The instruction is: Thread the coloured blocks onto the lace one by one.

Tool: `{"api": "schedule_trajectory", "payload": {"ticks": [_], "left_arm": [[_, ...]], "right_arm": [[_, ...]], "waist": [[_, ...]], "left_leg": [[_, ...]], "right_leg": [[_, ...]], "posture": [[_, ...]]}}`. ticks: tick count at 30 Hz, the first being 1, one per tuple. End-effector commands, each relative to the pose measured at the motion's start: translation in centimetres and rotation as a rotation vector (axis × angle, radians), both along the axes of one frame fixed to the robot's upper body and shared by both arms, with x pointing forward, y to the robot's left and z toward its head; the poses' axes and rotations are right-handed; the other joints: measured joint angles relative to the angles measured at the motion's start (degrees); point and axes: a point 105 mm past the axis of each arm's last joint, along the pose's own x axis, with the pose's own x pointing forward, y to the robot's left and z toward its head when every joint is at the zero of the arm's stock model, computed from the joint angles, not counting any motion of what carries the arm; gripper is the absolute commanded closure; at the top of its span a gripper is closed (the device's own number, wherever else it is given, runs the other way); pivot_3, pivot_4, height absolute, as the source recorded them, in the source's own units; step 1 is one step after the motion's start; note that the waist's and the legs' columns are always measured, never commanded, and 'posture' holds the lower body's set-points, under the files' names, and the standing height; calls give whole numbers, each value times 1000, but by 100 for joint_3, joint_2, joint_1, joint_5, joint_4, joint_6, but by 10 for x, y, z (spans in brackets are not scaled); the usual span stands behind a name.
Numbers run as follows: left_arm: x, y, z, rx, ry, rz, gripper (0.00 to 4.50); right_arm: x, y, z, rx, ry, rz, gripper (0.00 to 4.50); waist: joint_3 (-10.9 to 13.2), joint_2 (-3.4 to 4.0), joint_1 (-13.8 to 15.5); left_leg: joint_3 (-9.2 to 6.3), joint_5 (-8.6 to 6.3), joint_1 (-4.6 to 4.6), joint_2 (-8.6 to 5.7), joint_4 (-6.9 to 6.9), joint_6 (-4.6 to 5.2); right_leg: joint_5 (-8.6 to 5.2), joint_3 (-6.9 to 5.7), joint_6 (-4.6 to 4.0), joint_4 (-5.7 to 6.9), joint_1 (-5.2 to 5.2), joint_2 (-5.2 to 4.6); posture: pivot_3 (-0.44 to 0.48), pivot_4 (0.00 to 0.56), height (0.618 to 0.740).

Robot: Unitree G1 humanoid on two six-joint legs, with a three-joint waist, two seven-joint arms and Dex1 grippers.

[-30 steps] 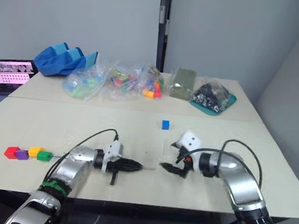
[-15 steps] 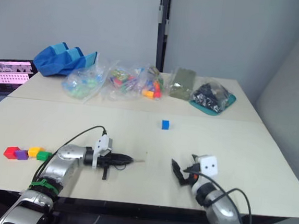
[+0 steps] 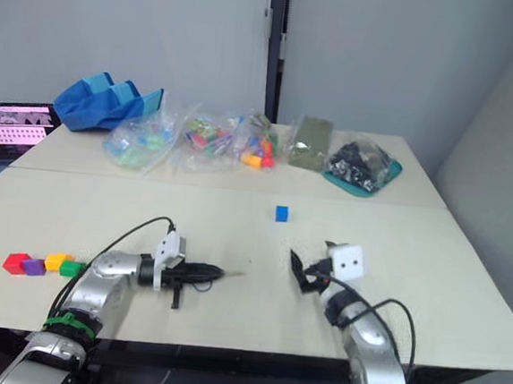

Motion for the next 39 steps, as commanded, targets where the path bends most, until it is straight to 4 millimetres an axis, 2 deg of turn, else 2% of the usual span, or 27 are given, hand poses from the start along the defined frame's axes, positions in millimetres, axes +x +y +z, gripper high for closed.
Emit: {"api": "schedule_trajectory", "payload": {"ticks": [1, 5, 13, 16, 21, 27, 31, 36, 39], "left_arm": [[-2, 3, 4, -21, -13, 27, 4500], [-6, 2, 7, -31, -29, 43, 4500], [-16, 8, 10, -40, -41, 95, 4500], [-21, 13, 13, -40, -47, 127, 4500], [-29, 23, 15, -30, -53, 172, 4500], [-32, 22, 16, -28, -55, 187, 4500], [-31, 21, 17, -27, -53, 183, 4500], [-29, 15, 15, -29, -43, 151, 4500], [-26, 6, 15, -41, -31, 108, 4500]], "right_arm": [[34, 6, 21, -11, -61, -12, 25], [74, 23, 26, -29, -10, 20, 25], [125, 48, 32, -42, 56, 16, 25], [137, 53, 29, -33, 98, -16, 25], [142, 61, 13, -23, 183, -27, 25], [142, 60, 9, 16, 190, -30, 1866], [143, 55, 18, 28, 148, -36, 3249], [140, 49, 16, 33, 131, -11, 3332], [127, 42, 12, 66, 119, 23, 3332]], "waist": [[0, 1, -26], [1, 1, -19], [3, 4, -7], [3, 5, -49], [4, 6, -51], [6, 8, -28], [6, 8, -35], [6, 9, -36], [6, 9, -8]], "left_leg": [[1, 0, 0, 0, 1, 0], [0, 1, 2, 0, -1, -1], [1, 1, -2, 0, -10, 0], [1, 1, -1, 0, -13, 0], [1, 1, 0, 0, -18, 0], [2, 1, -2, 0, -19, -1], [2, 1, -1, 0, -21, -1], [2, 1, -1, 0, -21, -1], [1, 1, -2, 0, -20, -1]], "right_leg": [[1, 2, -1, 0, 0, 0], [2, 1, -1, 2, -2, 0], [2, -3, -1, -8, -2, -2], [1, -2, -2, -5, -5, -1], [1, -2, -2, -7, -6, -2], [1, -1, -2, -9, -7, -3], [1, -2, -2, -9, -8, -2], [1, -2, -2, -9, -8, -2], [1, -2, -2, -11, -7, -2]], "posture": [[0, 150, 740], [0, 150, 740], [0, 150, 740], [0, 150, 740], [0, 150, 740], [0, 150, 740], [0, 150, 740], [0, 150, 740], [0, 150, 740]]}}
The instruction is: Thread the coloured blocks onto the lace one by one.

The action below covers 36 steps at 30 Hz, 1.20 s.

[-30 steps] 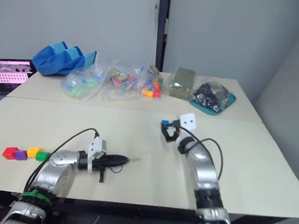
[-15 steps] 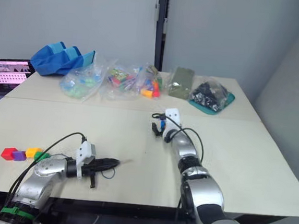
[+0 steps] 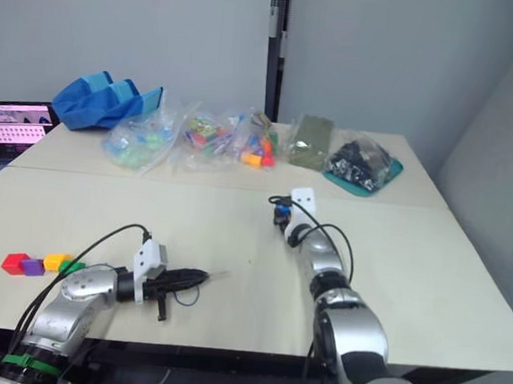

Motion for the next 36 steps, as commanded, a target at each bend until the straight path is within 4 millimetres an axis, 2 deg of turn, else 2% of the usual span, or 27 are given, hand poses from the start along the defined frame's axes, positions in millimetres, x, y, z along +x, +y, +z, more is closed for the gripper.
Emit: {"api": "schedule_trajectory", "payload": {"ticks": [1, 5, 9, 14, 17, 22, 24, 30, 31, 36], "left_arm": [[3, -13, 7, -35, -10, -67, 4500], [6, -25, 5, -49, 5, -124, 4500], [14, -32, 3, -54, 22, -165, 4500], [22, -45, 2, -58, 36, -241, 4500], [24, -55, 1, -62, 44, -282, 4500], [25, -68, -1, -69, 51, -332, 4500], [26, -71, -2, -69, 52, -343, 4500], [26, -72, -3, -70, 48, -353, 4500], [26, -71, -4, -71, 48, -352, 4500], [22, -67, -10, -78, 54, -345, 4500]], "right_arm": [[-16, -8, 11, 54, -60, 36, 3332], [-60, -7, 6, 56, -24, 78, 3332], [-112, -3, -7, 24, 72, 119, 3332], [-158, -7, -25, 52, 215, 91, 3332], [-169, -14, -29, 69, 244, 33, 3332], [-176, -21, -27, 128, 253, -49, 3332], [-178, -22, -27, 140, 256, -64, 2295], [-185, -27, -16, 155, 237, -58, 273], [-189, -28, -11, 120, 221, -39, 40], [-214, -35, 2, -73, 194, 109, 40]], "waist": [[0, 0, 53], [0, 4, 65], [-1, 3, 36], [-2, 0, 27], [-4, -3, 40], [-5, -5, 44], [-5, -5, 48], [-5, -5, 51], [-5, -5, 52], [-5, -5, 34]], "left_leg": [[0, 0, 0, 0, 0, 0], [-1, 0, -10, 0, 2, -1], [-1, 0, -7, 0, 4, 0], [-1, -1, -8, 0, 14, 0], [-2, -1, -10, 0, 16, 1], [-3, -1, -10, -1, 17, 1], [-3, -1, -12, -1, 17, 1], [-5, -1, -13, -1, 17, 1], [-5, -1, -13, -1, 18, 1], [-5, -2, -14, -1, 17, 2]], "right_leg": [[0, 0, 0, 0, 0, 0], [0, -1, 0, -4, -5, 0], [-1, -2, 0, 4, -5, 2], [-2, 1, 1, 3, -2, 1], [-2, 0, 2, 0, -1, 1], [-1, 0, 2, -2, 0, 0], [-1, -1, 2, -2, 0, 0], [-1, -2, 3, -3, 1, 0], [-1, -1, 3, -3, 1, 0], [-1, -2, 2, -5, 1, 0]], "posture": [[0, 150, 740], [0, 150, 740], [0, 150, 740], [0, 150, 740], [0, 150, 740], [0, 150, 740], [0, 150, 740], [0, 150, 740], [0, 150, 740], [0, 150, 740]]}}
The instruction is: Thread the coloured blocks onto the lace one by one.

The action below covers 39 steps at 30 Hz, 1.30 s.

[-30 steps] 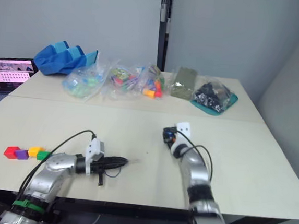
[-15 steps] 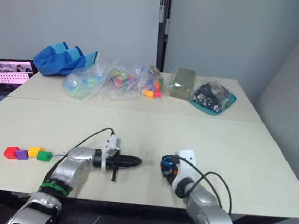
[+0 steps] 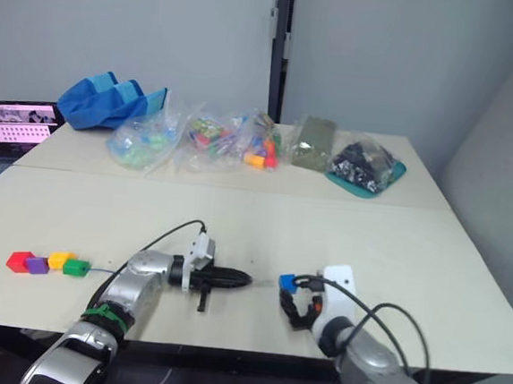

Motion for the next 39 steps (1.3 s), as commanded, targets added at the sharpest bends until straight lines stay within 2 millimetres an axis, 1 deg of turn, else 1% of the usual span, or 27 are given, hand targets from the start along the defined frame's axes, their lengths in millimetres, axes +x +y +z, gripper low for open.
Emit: {"api": "schedule_trajectory", "payload": {"ticks": [1, 3, 5, 8, 10, 12, 14, 16, 20, 25, 28, 31, 34, 38, 39], "left_arm": [[-5, 5, -4, -7, -4, 6, 4500], [-8, 9, -8, -8, 0, 18, 4500], [-9, 12, -9, -9, 2, 31, 4500], [-10, 12, -10, -27, 0, 80, 4500], [-12, 13, -9, -38, -3, 95, 4500], [-18, 10, -11, -40, -1, 92, 4500], [-25, 7, -13, -39, -2, 97, 4500], [-30, 4, -14, -39, -5, 108, 4500], [-36, 3, -11, -40, -15, 132, 4500], [-41, 2, -13, -18, -10, 154, 4500], [-38, 0, -11, -17, -13, 170, 4500], [-37, -1, -10, -11, -15, 173, 4500], [-37, -3, -9, -9, -18, 168, 4500], [-37, -3, -8, -4, -22, 160, 4500], [-37, -3, -8, -2, -22, 158, 4500]], "right_arm": [[-14, 0, 28, -108, -90, 169, 40], [-16, -1, 39, -242, -117, 308, 40], [-15, 0, 45, -324, -126, 418, 40], [-2, -5, 54, -475, -139, 645, 40], [3, -5, 55, -531, -132, 746, 40], [7, -4, 53, -582, -109, 885, 40], [17, -5, 48, -668, -103, 991, 40], [30, -5, 46, -725, -99, 1061, 40], [46, 1, 42, -748, -84, 1154, 40], [58, 10, 32, -771, -85, 1234, 40], [62, 13, 24, -768, -77, 1250, 40], [68, 16, 19, -773, -86, 1241, 789], [68, 14, 16, -771, -66, 1236, 1827], [64, 13, 19, -745, -37, 1206, 3193], [62, 13, 19, -733, -27, 1196, 3310]], "waist": [[0, 0, -15], [0, 2, -49], [-1, 0, -52], [-2, 2, -57], [-2, 1, -38], [-2, 2, -45], [-2, 2, -47], [-1, 3, -40], [-1, 3, -14], [-1, 3, 15], [-1, 3, 36], [-1, 3, 71], [-1, 4, 122], [-2, 4, 139], [-2, 4, 141]], "left_leg": [[0, 0, 2, 0, 0, 1], [1, -1, 1, -2, 5, 1], [1, -1, 6, -5, 3, 2], [-1, -3, 9, -3, 1, 6], [2, -4, 8, -4, 4, 8], [1, -5, 8, -4, 3, 9], [2, -5, 8, -4, 2, 10], [5, -5, 9, -4, 5, 9], [5, -4, 9, -4, 5, 7], [5, -3, 8, -4, 5, 5], [5, -2, 8, -4, 5, 4], [5, -2, 8, -4, 6, 3], [5, -1, 8, -4, 6, 1], [5, 0, 8, -4, 6, 1], [5, 0, 8, -4, 6, 1]], "right_leg": [[0, 0, 0, 0, 1, 0], [0, 5, 1, -1, 2, -3], [3, 5, 4, -15, 9, -5], [1, 4, 4, -22, 13, -2], [3, 6, 8, -33, 18, -5], [3, 3, 8, -34, 18, -5], [3, 4, 8, -34, 17, -4], [3, 7, 8, -34, 17, -5], [3, 5, 8, -33, 16, -5], [3, 4, 7, -34, 16, -5], [4, 4, 6, -33, 16, -5], [4, 3, 6, -31, 16, -5], [4, 3, 6, -31, 16, -5], [4, 3, 6, -31, 16, -5], [4, 3, 6, -30, 16, -5]], "posture": [[0, 150, 740], [0, 150, 740], [0, 150, 740], [0, 150, 740], [0, 150, 740], [0, 150, 740], [0, 150, 740], [0, 150, 740], [0, 150, 740], [0, 150, 740], [0, 150, 740], [0, 150, 740], [0, 150, 740], [0, 150, 740], [0, 150, 740]]}}
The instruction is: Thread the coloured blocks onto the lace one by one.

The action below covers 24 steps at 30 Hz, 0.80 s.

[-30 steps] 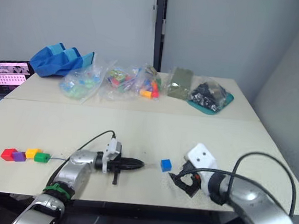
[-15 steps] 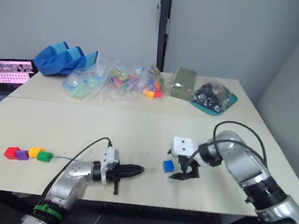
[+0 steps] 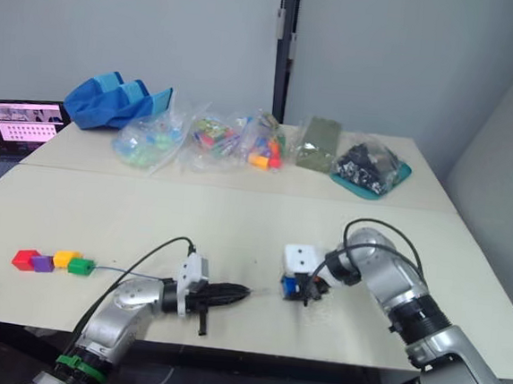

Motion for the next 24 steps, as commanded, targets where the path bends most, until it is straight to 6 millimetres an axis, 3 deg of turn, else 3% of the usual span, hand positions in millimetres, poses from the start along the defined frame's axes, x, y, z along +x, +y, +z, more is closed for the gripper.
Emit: {"api": "schedule_trajectory", "payload": {"ticks": [1, 9, 24], "left_arm": [[-1, -1, -1, 26, 1, -18, 4500], [-2, -3, -3, 49, 5, -54, 4500], [-3, -4, -6, 105, -18, -113, 4500]], "right_arm": [[-4, 0, 13, 40, -3, -44, 3307], [-28, 15, 7, 133, 136, -175, 3307], [-27, 12, -5, 125, 104, -262, 3307]], "waist": [[0, 0, 5], [0, 0, 7], [0, 0, 4]], "left_leg": [[0, 0, 0, 0, 0, 0], [0, 0, 0, 0, 1, 0], [0, 0, 0, 0, 4, 0]], "right_leg": [[0, 0, 0, 0, 0, 0], [0, 0, 0, 1, 0, 0], [0, 0, 0, 1, 0, 0]], "posture": [[0, 150, 740], [0, 150, 740], [0, 150, 740]]}}
